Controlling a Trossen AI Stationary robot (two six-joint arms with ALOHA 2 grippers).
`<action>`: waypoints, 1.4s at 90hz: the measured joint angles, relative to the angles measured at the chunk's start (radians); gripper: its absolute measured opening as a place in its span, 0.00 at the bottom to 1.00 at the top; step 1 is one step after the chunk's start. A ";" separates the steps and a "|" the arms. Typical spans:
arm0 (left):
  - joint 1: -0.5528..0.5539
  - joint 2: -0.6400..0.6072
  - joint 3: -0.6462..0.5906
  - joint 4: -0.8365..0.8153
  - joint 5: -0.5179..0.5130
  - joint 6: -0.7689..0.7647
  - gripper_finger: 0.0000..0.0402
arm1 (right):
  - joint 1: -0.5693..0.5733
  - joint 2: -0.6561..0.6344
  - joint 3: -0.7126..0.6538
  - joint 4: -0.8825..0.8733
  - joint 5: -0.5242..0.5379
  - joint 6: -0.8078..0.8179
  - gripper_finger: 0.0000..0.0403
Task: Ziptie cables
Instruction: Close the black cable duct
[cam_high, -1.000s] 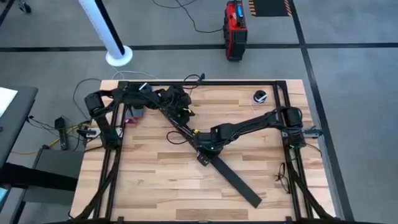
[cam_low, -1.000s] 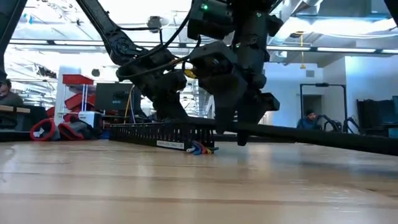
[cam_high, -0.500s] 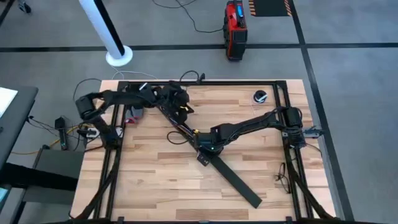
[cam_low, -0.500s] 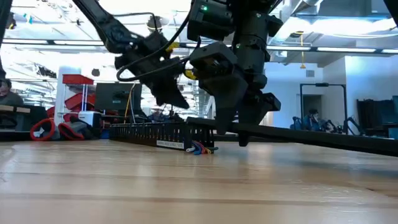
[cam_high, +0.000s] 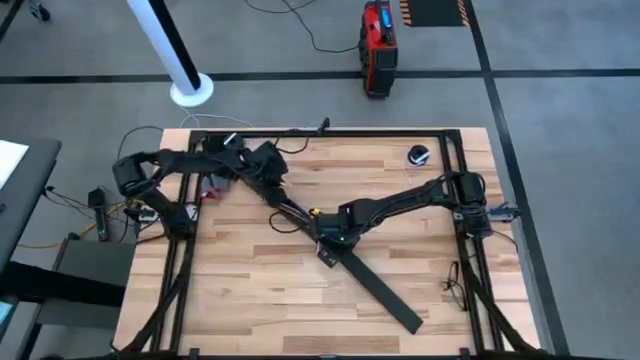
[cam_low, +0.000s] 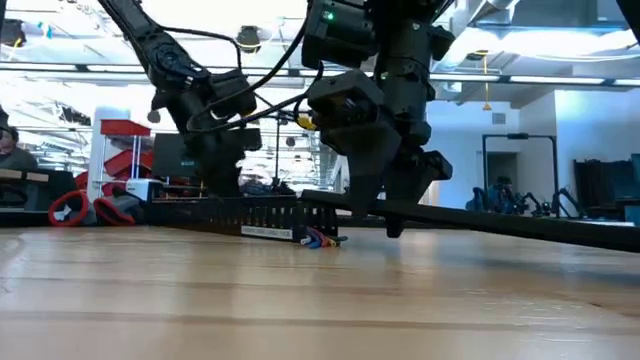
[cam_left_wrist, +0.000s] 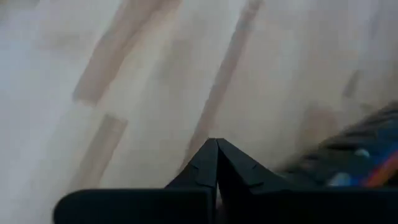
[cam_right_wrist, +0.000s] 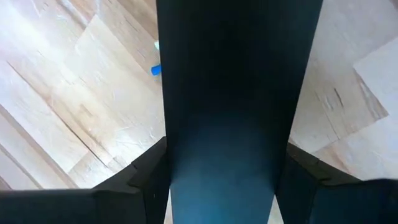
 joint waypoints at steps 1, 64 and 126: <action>0.000 -0.007 0.000 0.001 -0.007 0.000 0.00 | 0.000 0.000 0.000 0.000 0.000 0.000 0.49; 0.080 -0.225 -0.101 -0.275 -0.292 -0.152 0.00 | 0.043 -0.005 -0.002 -0.049 0.026 -0.031 0.49; -0.011 -0.089 -0.126 -0.042 -0.129 -0.284 0.00 | 0.062 -0.011 0.111 -0.199 0.046 -0.115 0.49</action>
